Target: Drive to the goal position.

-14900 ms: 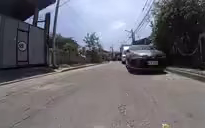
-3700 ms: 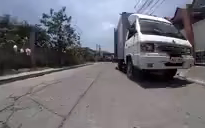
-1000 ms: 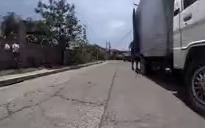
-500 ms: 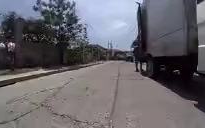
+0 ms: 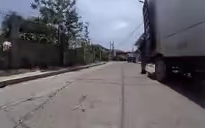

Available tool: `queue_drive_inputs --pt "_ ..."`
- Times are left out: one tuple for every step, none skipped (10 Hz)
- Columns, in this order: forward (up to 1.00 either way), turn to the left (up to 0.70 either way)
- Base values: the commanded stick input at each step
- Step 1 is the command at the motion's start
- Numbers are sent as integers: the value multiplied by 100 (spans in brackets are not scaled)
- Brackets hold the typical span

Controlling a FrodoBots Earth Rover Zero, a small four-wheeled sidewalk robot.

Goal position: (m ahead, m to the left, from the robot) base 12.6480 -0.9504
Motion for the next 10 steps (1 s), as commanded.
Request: queue_drive_inputs --pt "100 0" --pt "100 0" --pt "100 -3" --pt "100 -1" --pt "100 0" --pt "100 0" --pt "100 0" --pt "100 0" --pt "100 0" --pt "100 0"
